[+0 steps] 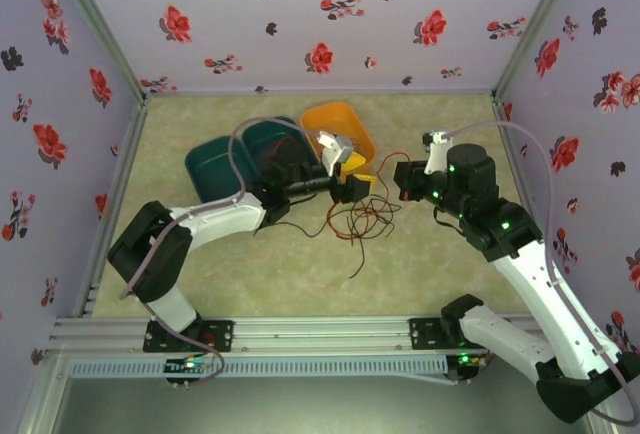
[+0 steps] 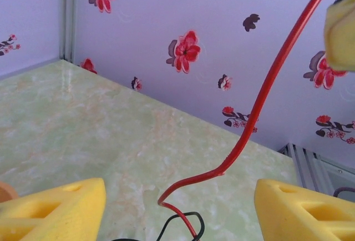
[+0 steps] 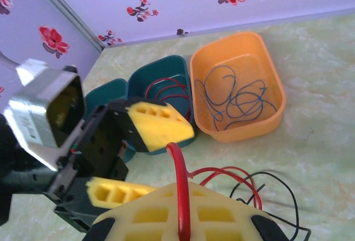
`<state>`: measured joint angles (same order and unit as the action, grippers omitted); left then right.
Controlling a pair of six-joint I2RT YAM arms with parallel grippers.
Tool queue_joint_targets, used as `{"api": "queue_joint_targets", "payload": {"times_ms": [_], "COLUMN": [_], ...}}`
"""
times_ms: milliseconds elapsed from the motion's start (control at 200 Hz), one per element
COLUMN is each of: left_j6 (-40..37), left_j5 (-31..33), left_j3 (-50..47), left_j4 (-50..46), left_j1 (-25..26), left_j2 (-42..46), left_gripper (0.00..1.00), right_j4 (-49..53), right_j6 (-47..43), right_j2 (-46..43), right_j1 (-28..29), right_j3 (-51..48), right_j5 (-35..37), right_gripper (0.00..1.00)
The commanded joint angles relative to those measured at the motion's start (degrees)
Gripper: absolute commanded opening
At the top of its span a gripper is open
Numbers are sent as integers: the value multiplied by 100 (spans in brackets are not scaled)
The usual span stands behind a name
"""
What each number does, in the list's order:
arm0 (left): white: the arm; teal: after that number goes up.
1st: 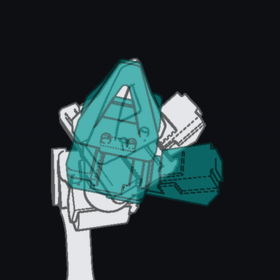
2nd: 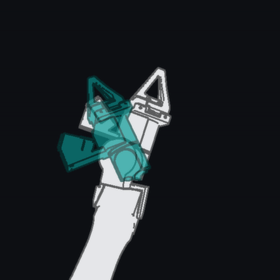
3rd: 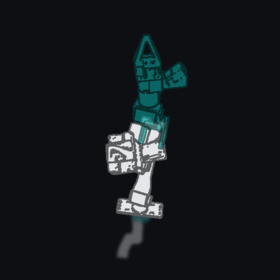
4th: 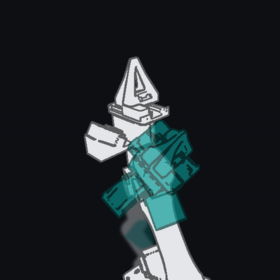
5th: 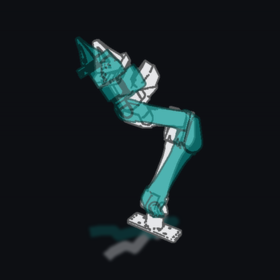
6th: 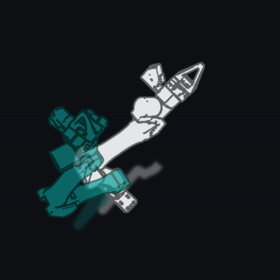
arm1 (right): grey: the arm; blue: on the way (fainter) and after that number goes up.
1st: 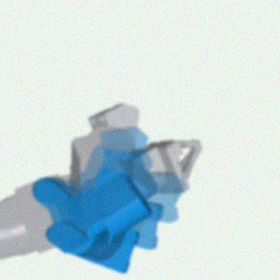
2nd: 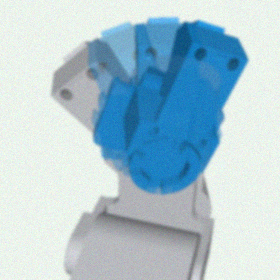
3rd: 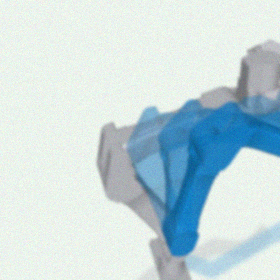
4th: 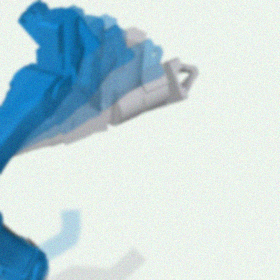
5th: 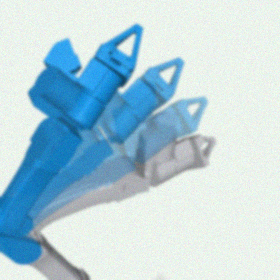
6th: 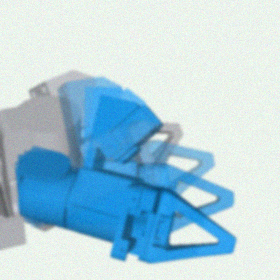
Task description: Untangle the cables
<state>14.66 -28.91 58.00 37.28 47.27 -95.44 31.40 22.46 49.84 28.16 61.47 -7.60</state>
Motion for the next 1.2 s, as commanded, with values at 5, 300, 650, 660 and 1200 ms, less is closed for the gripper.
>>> {"api": "queue_joint_targets", "payload": {"times_ms": [5, 300, 650, 660, 1200], "left_j6": [-292, -660, -722, -713, -685], "left_j5": [194, 666, 1453, 1485, 2215], "left_j3": [2, 450, 670, 663, 214], "left_j4": [406, 280, 412, 419, 821], "left_j1": [139, 414, 573, 573, 582], "left_j2": [-162, -656, -836, -834, -295], "left_gripper": [70, 66, 32, 31, 0], "right_j4": [-173, -281, -538, -543, -277], "right_j6": [-94, 45, 151, 153, -64], "right_j2": [-45, -124, -327, -338, -562], "right_j1": [38, 39, 40, 40, 46], "right_j3": [164, 141, 79, 78, 27], "right_j5": [-131, -346, -588, -590, 96], "right_gripper": [0, 0, 0, 0, 32]}}
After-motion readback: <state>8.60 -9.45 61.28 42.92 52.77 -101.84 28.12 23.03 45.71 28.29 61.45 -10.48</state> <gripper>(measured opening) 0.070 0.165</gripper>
